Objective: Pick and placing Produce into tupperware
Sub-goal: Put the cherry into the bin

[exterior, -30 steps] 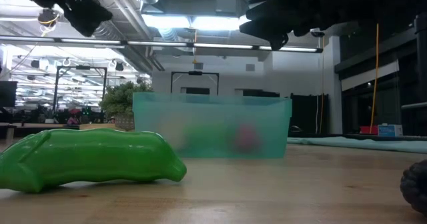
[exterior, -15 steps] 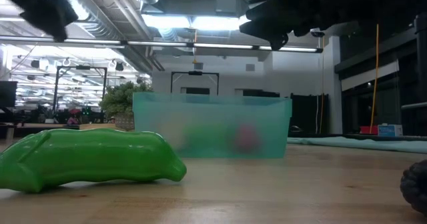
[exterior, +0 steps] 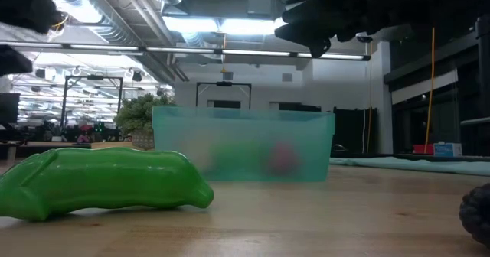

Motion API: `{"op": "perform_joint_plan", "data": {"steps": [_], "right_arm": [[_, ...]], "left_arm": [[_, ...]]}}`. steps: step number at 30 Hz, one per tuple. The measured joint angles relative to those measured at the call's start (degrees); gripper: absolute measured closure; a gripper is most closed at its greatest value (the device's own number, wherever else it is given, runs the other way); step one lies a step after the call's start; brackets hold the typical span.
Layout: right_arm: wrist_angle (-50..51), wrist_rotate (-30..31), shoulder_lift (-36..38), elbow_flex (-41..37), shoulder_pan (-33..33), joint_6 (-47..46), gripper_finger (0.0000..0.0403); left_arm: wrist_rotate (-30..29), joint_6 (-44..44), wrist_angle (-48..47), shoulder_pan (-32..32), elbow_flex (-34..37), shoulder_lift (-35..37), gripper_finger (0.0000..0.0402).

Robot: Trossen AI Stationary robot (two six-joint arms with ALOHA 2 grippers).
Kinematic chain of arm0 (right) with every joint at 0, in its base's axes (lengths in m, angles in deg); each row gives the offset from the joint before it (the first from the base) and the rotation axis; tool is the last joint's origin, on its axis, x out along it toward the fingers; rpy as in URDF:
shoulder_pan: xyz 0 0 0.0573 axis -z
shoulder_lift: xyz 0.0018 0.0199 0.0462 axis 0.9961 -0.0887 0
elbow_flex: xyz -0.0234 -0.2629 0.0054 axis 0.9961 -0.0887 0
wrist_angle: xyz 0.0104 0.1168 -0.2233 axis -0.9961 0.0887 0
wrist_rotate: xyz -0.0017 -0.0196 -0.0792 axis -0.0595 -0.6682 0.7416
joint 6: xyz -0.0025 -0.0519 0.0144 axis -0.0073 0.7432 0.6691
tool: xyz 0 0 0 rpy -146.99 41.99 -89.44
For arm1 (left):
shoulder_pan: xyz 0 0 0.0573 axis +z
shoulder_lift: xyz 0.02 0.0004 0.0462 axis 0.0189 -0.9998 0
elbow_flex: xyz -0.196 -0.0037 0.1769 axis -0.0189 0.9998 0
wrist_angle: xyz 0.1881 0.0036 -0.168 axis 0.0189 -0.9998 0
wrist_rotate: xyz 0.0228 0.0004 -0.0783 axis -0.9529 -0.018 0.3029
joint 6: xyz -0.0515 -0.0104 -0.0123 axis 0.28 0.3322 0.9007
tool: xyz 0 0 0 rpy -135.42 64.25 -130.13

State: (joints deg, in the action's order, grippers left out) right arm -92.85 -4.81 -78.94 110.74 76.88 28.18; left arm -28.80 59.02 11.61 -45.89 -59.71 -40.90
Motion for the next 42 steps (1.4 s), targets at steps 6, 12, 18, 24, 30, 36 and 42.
{"op": "perform_joint_plan", "data": {"steps": [6,12,18,24,30,36,42], "right_arm": [[0.02,-0.01,-0.02,0.07,0.00,-0.13,0.0214],[0.00,-0.01,-0.02,0.07,0.00,-0.17,0.0214],[0.00,-0.01,-0.02,0.07,0.00,-0.19,0.0214],[0.00,-0.03,-0.02,0.07,0.00,-0.20,0.0214],[-0.01,-0.02,-0.02,0.07,-0.04,-0.21,0.0215],[-0.02,-0.03,-0.02,0.07,-0.04,-0.22,0.0215],[-0.02,-0.03,-0.02,0.07,-0.04,-0.22,0.0215]], "left_arm": [[0.38,0.74,0.08,-0.16,0.00,-3.20,0.0154],[0.25,0.72,0.16,-0.14,0.02,-4.11,0.0154],[-0.80,0.70,0.14,-0.11,0.02,-4.11,0.0154],[-2.84,0.68,0.01,-0.10,0.04,-4.11,0.0154],[-2.86,0.68,-0.03,-0.10,0.07,-4.11,0.0154],[-3.30,0.71,0.79,-0.10,2.15,-4.11,0.0154],[-3.31,0.70,1.14,-0.10,2.99,-4.11,0.0154]]}}
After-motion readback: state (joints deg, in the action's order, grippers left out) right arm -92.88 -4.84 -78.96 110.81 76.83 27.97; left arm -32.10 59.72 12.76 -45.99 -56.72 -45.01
